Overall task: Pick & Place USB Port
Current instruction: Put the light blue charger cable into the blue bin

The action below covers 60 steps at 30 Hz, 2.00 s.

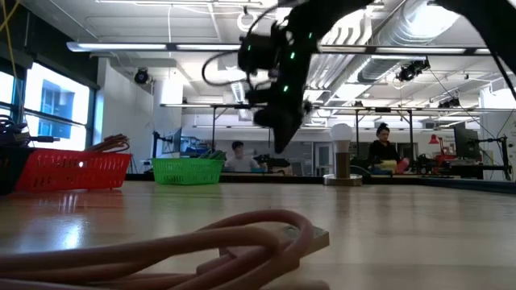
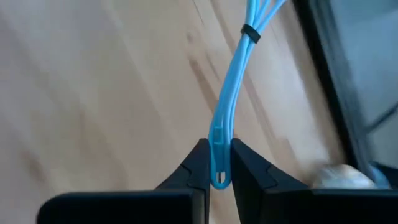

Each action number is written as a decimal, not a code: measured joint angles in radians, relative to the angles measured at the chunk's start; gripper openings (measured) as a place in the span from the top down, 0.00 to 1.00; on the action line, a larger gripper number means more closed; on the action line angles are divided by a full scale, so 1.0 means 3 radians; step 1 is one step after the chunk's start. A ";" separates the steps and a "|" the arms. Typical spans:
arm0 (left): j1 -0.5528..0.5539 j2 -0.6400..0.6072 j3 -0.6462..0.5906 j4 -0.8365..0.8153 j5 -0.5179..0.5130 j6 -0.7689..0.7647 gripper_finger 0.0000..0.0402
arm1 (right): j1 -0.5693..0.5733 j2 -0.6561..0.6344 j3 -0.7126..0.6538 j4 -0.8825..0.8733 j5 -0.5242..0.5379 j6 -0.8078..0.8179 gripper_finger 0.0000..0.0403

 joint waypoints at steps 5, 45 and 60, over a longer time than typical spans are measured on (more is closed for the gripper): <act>0.0005 0.0001 0.0000 0.0054 0.0021 -0.0024 0.97 | 0.0378 -0.0485 -0.0014 -0.0580 0.0318 0.0191 0.93; 0.0899 0.0664 0.0003 0.2603 0.0934 0.2369 0.42 | 0.2540 -0.1610 -0.0005 -0.0847 0.1069 0.0913 0.93; 0.1201 0.0751 0.0003 0.2603 0.0666 0.2792 0.81 | 0.2544 -0.1610 -0.0005 -0.0835 0.0975 0.0912 0.93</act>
